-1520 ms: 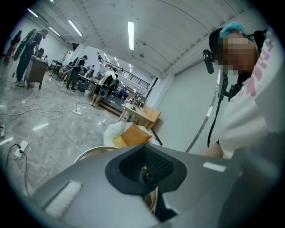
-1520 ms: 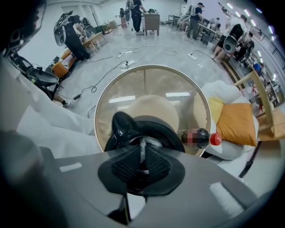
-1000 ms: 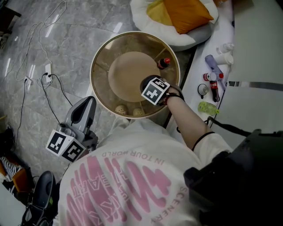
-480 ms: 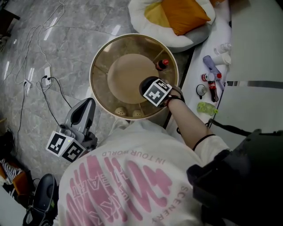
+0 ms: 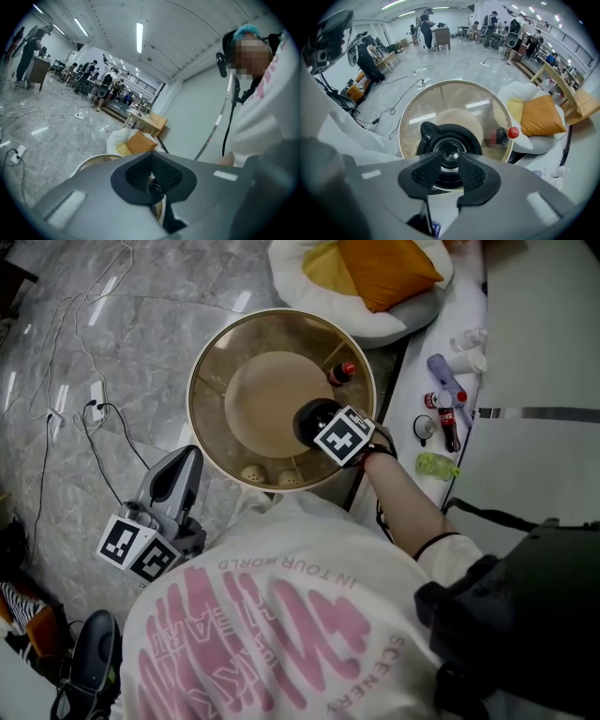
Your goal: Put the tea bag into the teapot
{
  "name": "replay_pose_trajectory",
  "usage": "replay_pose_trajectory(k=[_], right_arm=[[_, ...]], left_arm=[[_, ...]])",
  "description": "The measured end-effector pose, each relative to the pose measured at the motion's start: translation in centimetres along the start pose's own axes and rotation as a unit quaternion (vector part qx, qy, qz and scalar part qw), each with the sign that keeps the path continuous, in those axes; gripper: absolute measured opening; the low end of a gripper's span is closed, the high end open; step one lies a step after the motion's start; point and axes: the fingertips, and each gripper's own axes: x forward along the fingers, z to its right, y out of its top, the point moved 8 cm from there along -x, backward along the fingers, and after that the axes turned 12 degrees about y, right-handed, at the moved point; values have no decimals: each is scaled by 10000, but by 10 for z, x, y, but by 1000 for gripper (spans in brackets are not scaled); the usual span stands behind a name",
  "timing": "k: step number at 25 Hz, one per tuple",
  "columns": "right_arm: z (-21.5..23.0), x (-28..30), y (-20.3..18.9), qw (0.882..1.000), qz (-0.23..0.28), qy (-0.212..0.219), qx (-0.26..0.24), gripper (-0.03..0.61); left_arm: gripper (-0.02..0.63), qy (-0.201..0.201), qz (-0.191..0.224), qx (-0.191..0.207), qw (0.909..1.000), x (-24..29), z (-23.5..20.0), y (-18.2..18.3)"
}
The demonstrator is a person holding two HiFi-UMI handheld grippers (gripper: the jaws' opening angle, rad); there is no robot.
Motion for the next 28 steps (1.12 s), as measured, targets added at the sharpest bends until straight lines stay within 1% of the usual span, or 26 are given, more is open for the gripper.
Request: replay_pose_trajectory(k=[5,10,16,20,22,28], right_arm=[[4,-9,-3,9997,232,16,107,123],[3,-21,-5,9971,648,6,401,127],[5,-29,-18,9943,857,-122,630,130],[3,-42,-24,9888,1275,-295,722,64],[-1,-50,-25,9856,1455,-323,803,5],[-15,-74,-19,9772,1888,-321,913,5]], left_arm=[[15,-52,-16,-28,10000,5,2,2],[15,-94,-8,-49,9999,5,2,3],[15,-142,-32,-74,9999,7,2,-1],[15,-191,-36,-83,9998,9,4,-3],[15,-226,-32,-83,9997,9,5,-4],[15,-418,-46,-76,9991,14,6,-2]])
